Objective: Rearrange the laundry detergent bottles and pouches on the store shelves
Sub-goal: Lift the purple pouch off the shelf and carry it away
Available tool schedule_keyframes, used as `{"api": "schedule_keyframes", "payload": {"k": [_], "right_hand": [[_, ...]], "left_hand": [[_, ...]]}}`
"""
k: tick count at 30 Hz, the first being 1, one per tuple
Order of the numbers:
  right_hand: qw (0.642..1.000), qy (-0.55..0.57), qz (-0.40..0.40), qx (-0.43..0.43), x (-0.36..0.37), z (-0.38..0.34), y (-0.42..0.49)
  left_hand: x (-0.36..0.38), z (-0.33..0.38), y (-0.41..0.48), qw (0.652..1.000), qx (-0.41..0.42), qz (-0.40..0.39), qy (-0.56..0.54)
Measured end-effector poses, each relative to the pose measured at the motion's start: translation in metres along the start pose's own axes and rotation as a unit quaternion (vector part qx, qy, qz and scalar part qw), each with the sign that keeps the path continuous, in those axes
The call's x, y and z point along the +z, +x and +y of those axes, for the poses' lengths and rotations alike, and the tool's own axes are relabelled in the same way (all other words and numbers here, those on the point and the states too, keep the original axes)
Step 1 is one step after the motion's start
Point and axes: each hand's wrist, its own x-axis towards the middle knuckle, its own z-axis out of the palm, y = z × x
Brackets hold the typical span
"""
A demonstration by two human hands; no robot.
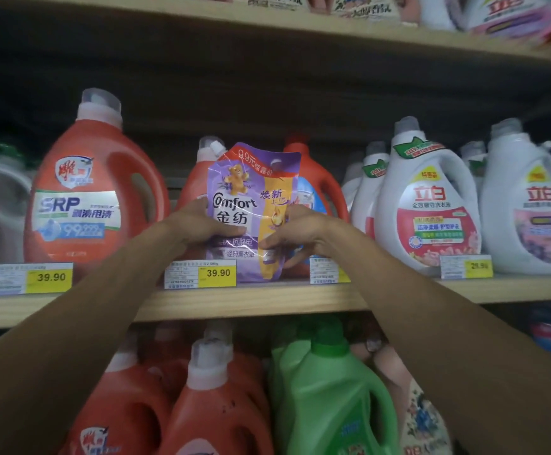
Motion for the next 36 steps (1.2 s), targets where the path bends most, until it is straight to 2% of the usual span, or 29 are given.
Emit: {"api": "schedule_keyframes", "payload": {"k": [7,9,12,15,24,36], "right_hand": [[0.996,-0.016,0.072,-0.044,-0.031,-0.036,-0.028],[0.992,-0.015,0.112,-0.052,-0.047,-0.042,-0.041],[0.991,-0.003,0.128,-0.034,-0.073,-0.038,-0.069],[0.989,-0.013,0.150,-0.002,-0.103,-0.024,-0.103],[0.961,-0.075,0.243,0.105,-0.241,0.033,-0.255],[0.909,-0.156,0.324,0.212,-0.449,0.095,-0.468]], "left_hand": [[0.009,0.039,-0.015,0.989,0.120,0.072,-0.051],[0.015,0.050,-0.014,0.984,0.130,0.062,-0.100],[0.037,0.062,-0.012,0.978,0.113,0.022,-0.174],[0.077,0.078,-0.016,0.974,0.120,-0.022,-0.192],[0.265,0.158,-0.057,0.951,0.108,-0.172,-0.233],[0.540,0.302,-0.133,0.878,0.091,-0.299,-0.363]]}}
